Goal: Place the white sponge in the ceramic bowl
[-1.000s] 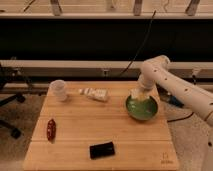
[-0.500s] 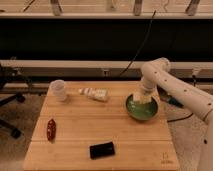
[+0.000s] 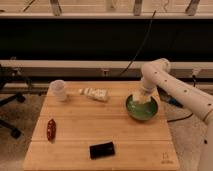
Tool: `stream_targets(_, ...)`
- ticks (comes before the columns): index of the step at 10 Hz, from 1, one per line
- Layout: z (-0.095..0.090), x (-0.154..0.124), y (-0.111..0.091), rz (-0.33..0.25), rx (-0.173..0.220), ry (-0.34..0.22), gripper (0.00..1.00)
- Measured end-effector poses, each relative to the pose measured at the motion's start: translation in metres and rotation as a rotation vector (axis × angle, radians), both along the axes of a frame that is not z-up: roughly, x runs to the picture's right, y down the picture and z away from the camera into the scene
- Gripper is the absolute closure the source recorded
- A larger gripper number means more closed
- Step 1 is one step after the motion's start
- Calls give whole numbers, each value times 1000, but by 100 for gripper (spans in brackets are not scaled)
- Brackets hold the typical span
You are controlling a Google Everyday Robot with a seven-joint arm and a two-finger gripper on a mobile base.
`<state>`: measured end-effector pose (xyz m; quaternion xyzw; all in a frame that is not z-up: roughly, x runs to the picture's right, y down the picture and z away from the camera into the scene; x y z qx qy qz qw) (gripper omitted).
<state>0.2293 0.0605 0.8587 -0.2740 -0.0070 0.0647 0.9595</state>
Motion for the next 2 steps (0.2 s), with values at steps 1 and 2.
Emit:
stream_targets(1,0,2,0,2,3,1,20)
stream_targets(2,0,2,0,1,5,0,20)
